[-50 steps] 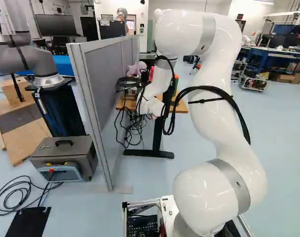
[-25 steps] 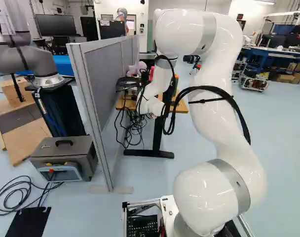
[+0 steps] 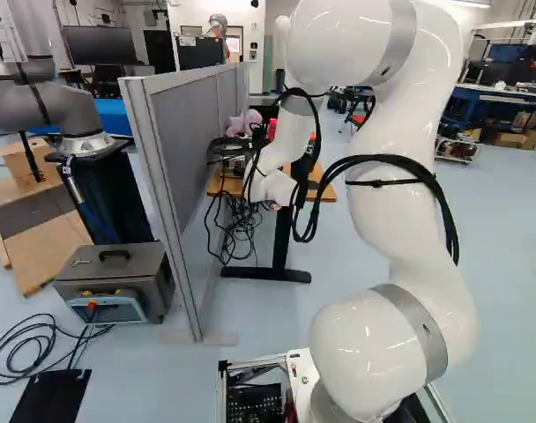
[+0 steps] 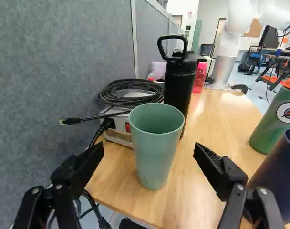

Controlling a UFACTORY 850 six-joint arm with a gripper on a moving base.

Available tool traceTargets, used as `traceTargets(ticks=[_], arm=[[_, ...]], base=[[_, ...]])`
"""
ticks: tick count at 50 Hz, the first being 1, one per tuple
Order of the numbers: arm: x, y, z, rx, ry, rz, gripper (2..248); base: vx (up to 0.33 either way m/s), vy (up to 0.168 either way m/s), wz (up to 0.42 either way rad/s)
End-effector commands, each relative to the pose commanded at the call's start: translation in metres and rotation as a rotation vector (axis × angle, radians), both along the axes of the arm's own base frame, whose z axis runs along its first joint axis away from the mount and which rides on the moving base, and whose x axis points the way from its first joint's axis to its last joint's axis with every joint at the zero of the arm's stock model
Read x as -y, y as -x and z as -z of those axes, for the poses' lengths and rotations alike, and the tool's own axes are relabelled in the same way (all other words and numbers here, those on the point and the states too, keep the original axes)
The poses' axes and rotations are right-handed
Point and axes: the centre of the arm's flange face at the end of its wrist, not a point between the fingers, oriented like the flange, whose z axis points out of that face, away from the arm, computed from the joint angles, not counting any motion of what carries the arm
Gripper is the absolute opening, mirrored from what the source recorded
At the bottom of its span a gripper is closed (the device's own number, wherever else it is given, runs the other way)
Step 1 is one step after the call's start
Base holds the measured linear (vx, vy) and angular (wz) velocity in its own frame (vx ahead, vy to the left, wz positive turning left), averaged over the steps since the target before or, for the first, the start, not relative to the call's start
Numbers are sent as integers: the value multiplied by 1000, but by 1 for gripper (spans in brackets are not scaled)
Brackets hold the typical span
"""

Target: Place the green cup on the table

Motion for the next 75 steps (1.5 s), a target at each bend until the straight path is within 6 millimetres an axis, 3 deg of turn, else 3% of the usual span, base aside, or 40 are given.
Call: traceTargets(ticks=[48, 75], arm=[[4, 76, -10, -40, 8, -22, 247], [9, 85, -14, -45, 9, -15, 247]], base=[[0, 0, 0], [0, 0, 0]])
